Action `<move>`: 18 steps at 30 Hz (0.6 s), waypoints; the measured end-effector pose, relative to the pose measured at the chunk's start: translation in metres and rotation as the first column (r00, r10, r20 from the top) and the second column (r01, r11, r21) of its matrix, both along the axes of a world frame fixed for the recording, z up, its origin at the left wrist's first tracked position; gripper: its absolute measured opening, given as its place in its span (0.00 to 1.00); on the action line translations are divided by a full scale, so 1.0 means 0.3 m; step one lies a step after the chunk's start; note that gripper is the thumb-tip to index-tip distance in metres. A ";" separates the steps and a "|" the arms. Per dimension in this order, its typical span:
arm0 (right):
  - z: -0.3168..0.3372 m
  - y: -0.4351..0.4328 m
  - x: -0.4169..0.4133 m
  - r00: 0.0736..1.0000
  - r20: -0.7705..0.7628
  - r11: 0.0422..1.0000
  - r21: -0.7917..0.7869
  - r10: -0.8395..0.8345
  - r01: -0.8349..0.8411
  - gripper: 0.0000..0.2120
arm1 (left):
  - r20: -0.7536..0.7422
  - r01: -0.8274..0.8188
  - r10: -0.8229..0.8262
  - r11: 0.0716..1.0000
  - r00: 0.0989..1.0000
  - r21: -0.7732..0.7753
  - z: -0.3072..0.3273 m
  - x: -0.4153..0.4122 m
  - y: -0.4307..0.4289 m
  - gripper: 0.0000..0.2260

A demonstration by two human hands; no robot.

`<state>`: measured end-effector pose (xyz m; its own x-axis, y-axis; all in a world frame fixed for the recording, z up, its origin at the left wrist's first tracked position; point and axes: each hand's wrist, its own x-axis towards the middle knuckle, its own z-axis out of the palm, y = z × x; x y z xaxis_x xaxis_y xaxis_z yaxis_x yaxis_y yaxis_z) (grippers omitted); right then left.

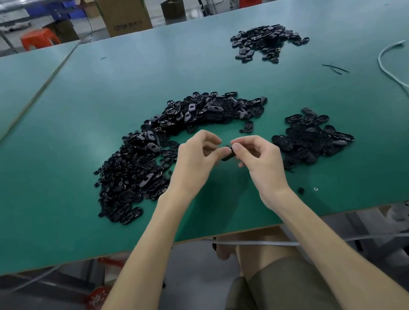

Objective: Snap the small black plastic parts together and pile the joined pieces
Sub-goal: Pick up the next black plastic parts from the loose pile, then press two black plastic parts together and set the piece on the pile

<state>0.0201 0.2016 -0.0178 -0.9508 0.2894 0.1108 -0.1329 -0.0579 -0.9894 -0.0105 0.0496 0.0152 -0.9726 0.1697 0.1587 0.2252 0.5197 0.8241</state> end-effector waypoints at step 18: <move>-0.013 0.002 -0.006 1.000 0.002 0.998 -0.056 -0.026 0.026 0.06 | -0.313 -0.455 0.340 0.761 0.887 -0.462 -0.030 -0.030 -0.137 0.02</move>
